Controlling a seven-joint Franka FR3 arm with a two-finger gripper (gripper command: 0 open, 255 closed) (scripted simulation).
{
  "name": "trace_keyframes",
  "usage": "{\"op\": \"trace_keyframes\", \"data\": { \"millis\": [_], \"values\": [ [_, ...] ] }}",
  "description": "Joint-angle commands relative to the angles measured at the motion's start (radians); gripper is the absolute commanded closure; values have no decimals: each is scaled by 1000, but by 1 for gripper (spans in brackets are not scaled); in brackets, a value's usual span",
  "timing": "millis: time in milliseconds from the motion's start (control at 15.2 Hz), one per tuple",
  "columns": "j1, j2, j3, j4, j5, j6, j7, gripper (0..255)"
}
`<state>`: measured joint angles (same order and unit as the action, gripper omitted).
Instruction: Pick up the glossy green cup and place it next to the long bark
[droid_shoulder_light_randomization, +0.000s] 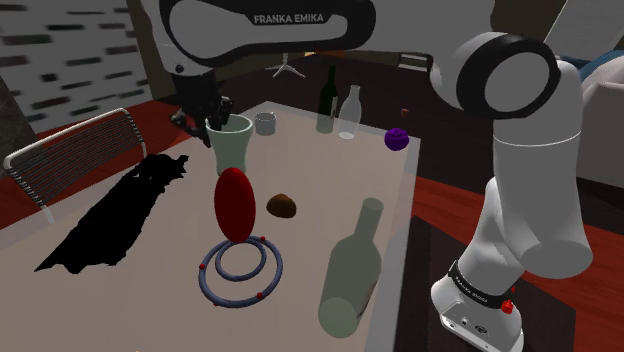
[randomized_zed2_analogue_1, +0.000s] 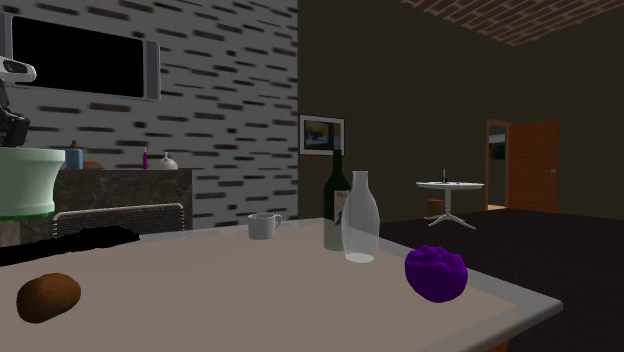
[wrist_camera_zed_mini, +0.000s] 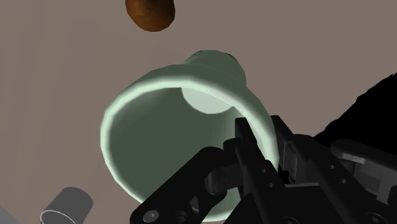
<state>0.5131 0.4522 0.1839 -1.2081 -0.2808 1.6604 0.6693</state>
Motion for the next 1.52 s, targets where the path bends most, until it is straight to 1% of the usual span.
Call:
{"op": "trace_keyframes", "data": {
  "millis": [0,660,1452],
  "values": [
    [-4,-9,0,-41,0,32,6,255],
    [-14,-14,-2,-182,-5,166,33,255],
    [-18,14,-8,-300,-22,308,67,255]
  ]
}}
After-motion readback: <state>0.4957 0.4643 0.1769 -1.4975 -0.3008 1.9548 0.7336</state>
